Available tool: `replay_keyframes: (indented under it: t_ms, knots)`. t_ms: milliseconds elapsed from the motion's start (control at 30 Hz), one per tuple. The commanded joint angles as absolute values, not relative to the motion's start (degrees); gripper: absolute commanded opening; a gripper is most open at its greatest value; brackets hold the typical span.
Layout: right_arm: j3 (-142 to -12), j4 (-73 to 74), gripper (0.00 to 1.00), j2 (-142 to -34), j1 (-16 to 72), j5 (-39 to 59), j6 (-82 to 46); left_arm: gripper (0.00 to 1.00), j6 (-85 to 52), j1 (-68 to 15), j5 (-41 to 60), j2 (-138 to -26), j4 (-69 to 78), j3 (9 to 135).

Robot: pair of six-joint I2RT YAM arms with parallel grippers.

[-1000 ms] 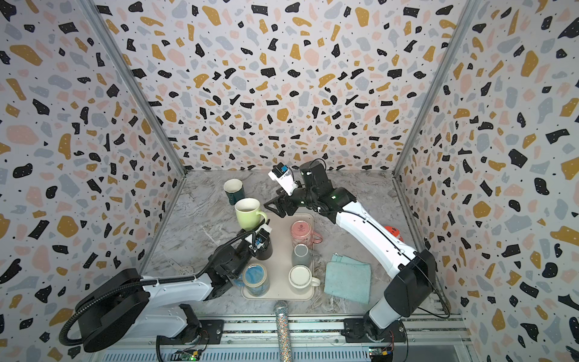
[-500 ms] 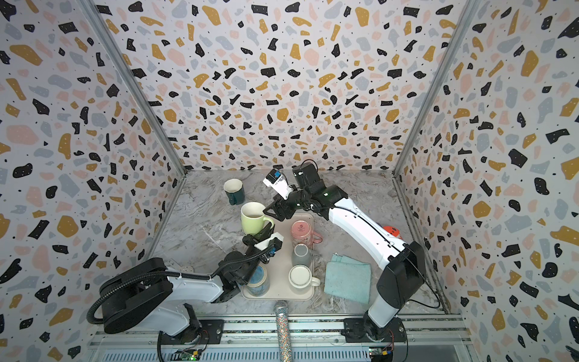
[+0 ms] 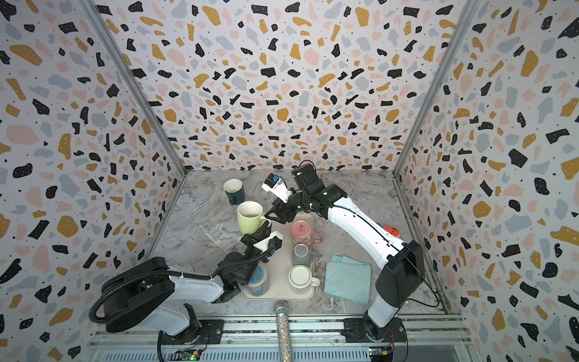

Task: Turn the mug right side up
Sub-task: 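Close the right gripper on the green mug handle beside the left gripper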

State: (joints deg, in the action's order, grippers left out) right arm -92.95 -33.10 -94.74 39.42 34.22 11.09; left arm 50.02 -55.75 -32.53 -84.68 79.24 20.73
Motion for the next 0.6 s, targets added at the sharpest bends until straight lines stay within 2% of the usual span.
replay_keyframes:
  t_ms: [0,567]
  knots:
    - [-95.9,-36.2,0.61,-95.2,40.2,36.6,13.4,0.00,52.0,-56.3,-33.0,-84.2,93.1,22.9]
    - [-98.1,-39.7,0.53,-98.4,41.3,35.4,14.1,0.00,53.2,-56.6,-33.8,-83.3,94.7,22.1]
